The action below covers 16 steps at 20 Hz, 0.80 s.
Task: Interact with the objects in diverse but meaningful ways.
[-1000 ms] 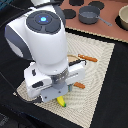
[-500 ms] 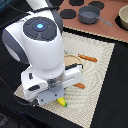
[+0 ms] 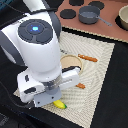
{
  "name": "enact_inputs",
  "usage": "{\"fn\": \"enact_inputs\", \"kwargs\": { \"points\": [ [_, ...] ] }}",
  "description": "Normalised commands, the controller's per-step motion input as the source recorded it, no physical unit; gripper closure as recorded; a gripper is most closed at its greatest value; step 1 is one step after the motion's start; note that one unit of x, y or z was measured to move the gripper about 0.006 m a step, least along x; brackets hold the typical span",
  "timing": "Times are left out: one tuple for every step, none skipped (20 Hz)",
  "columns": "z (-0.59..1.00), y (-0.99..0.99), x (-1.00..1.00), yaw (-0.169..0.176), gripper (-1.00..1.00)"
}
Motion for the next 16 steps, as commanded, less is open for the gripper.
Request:
{"fn": "enact_inputs", "kwargs": {
  "points": [
    [0.97, 0.2, 0.61, -0.023, 1.0],
    [1.0, 0.21, 0.61, -0.027, 1.0],
    [1.0, 0.25, 0.63, -0.038, 1.0],
    [1.0, 0.27, 0.65, -0.038, 1.0],
    [1.0, 0.31, 0.63, -0.032, 1.0],
    [0.98, 0.46, 0.53, -0.023, 1.0],
    [0.94, 0.56, 0.43, -0.014, 1.0],
    [0.89, 0.61, 0.38, -0.005, 1.0],
    [0.86, 0.68, 0.31, 0.0, 1.0],
    [0.83, 0.74, 0.32, 0.0, 1.0],
    [0.77, 0.83, 0.27, 0.0, 1.0],
    [0.75, 0.84, 0.21, 0.0, 1.0],
    [0.65, 0.86, 0.13, 0.004, 1.0],
    [0.51, 0.89, 0.0, 0.017, 1.0],
    [0.38, 0.87, 0.0, 0.024, 1.0],
    [0.26, 0.81, -0.2, 0.03, 1.0]
  ]
}}
